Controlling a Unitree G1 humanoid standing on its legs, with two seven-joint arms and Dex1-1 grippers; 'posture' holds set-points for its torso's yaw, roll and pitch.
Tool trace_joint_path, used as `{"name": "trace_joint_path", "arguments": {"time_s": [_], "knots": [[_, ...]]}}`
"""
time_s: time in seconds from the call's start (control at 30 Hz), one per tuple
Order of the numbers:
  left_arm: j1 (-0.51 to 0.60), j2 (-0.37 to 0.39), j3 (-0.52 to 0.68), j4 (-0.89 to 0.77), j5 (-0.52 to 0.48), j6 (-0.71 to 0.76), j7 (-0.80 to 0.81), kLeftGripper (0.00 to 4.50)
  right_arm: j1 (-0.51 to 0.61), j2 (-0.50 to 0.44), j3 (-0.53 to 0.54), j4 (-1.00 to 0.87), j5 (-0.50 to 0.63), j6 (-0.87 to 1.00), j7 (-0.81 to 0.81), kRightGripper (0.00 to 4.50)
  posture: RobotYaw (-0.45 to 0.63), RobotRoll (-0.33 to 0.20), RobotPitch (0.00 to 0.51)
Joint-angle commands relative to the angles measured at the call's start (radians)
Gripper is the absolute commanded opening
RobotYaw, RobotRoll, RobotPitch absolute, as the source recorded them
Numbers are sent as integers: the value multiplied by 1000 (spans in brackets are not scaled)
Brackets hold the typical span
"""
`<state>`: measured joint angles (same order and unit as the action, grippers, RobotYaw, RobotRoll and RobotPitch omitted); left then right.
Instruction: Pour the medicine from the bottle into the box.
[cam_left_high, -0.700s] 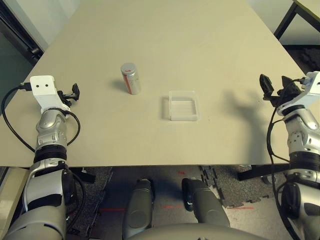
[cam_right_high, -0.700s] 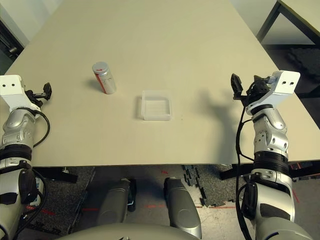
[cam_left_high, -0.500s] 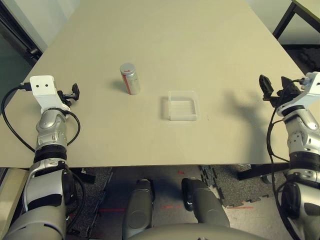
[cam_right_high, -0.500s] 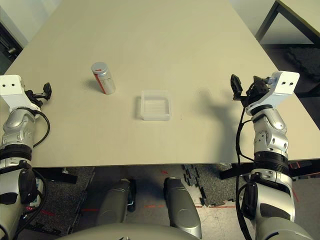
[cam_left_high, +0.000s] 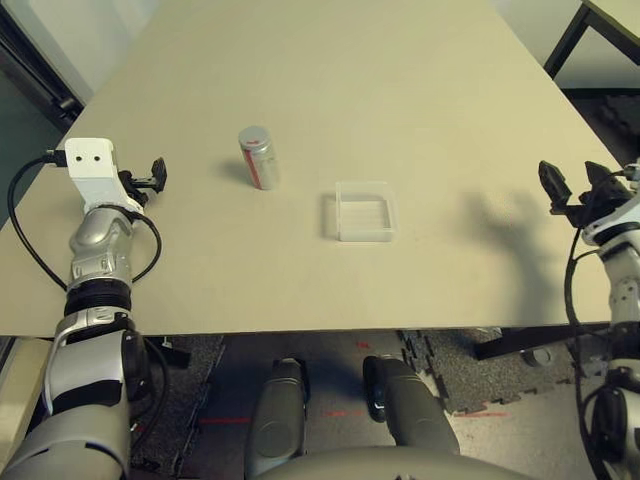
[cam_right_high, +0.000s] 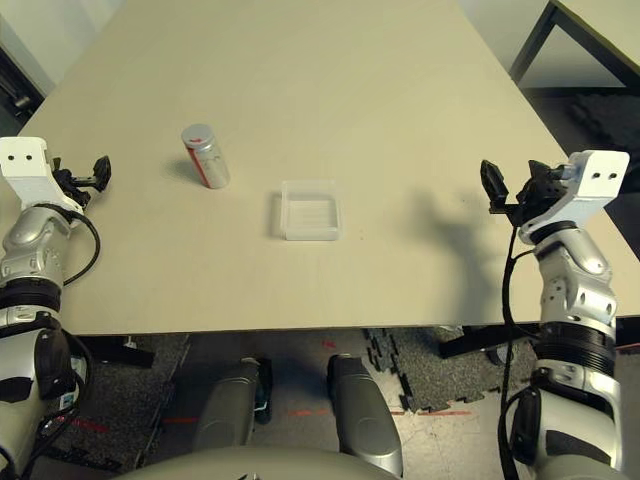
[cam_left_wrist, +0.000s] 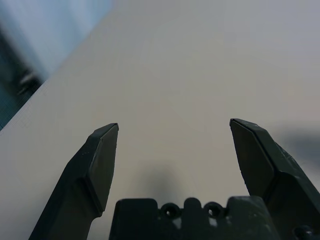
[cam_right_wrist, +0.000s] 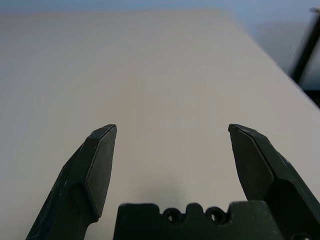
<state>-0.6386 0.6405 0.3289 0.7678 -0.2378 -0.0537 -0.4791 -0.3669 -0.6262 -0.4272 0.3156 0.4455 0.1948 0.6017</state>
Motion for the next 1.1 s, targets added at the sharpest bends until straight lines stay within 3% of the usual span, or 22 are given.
{"name": "trace_joint_path", "arguments": {"time_s": [0.03,0.17,0.33,0.8,1.1], "knots": [[61,3,-45,-125,-41,90,-146,4500,21,-31,31,-58,22,76,61,4467,-1,0,179],[113,-1,-101,-292,-109,229,-314,4500,10,-30,82,-133,30,151,91,4467,-9,0,174],[106,-33,-165,-349,-89,259,-362,4500,-19,9,146,-239,54,240,90,4467,-30,0,166],[-44,-115,-201,-83,-5,103,-337,4500,-37,87,246,-385,60,328,73,4467,-81,0,135],[-125,-159,-221,76,43,9,-331,4500,-39,79,299,-532,124,447,107,4467,-99,0,120]]}}
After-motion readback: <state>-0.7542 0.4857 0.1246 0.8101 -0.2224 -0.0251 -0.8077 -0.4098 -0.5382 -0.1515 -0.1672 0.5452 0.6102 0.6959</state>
